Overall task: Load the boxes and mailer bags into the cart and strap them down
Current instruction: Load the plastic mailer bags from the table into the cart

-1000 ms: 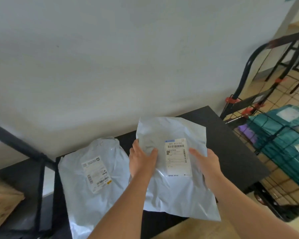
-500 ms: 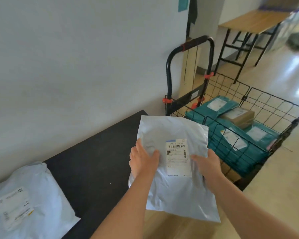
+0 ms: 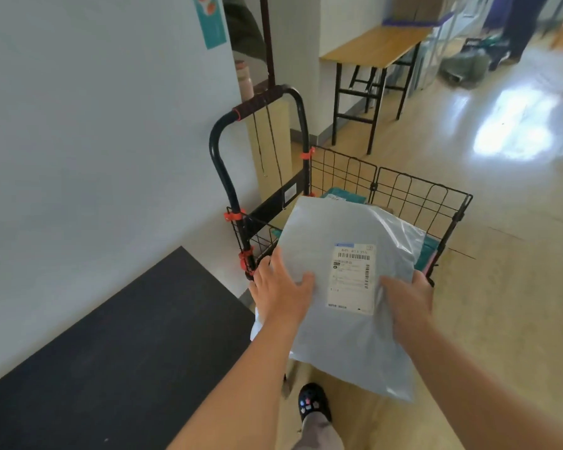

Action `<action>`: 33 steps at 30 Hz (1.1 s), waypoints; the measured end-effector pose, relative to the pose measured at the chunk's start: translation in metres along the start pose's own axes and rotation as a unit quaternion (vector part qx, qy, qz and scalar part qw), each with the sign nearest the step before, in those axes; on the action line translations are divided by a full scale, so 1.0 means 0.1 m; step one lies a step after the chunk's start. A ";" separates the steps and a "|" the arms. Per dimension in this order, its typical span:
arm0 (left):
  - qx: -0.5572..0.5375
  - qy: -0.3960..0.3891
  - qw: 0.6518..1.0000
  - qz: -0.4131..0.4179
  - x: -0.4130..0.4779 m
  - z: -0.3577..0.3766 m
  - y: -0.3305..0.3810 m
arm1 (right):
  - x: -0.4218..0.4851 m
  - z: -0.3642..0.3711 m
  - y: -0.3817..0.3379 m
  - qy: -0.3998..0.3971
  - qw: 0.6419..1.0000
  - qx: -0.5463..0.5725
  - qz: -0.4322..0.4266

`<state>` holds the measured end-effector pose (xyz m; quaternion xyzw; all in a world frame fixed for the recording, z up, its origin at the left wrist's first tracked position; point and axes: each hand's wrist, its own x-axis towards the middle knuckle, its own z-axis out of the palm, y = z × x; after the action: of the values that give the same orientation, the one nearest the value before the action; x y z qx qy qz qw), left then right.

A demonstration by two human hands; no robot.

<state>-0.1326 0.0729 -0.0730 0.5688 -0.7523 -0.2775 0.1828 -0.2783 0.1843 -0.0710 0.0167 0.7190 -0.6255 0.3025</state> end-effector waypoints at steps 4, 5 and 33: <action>-0.017 -0.020 0.999 0.028 0.31 0.26 0.35 | 0.41 -0.04 -0.22 0.031 0.999 0.005 -0.009; -0.016 -0.024 0.999 0.034 0.42 0.34 0.43 | 0.54 -0.03 -0.28 0.037 0.999 0.008 -0.009; 0.147 -0.294 0.944 0.013 2.14 2.40 1.25 | 3.20 0.11 -0.27 0.164 0.967 -0.061 0.185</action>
<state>-0.4299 -0.0569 -0.1906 0.4724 -0.8123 -0.3169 -0.1286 -0.5458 0.0548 -0.1933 0.2337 0.7801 -0.5020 0.2913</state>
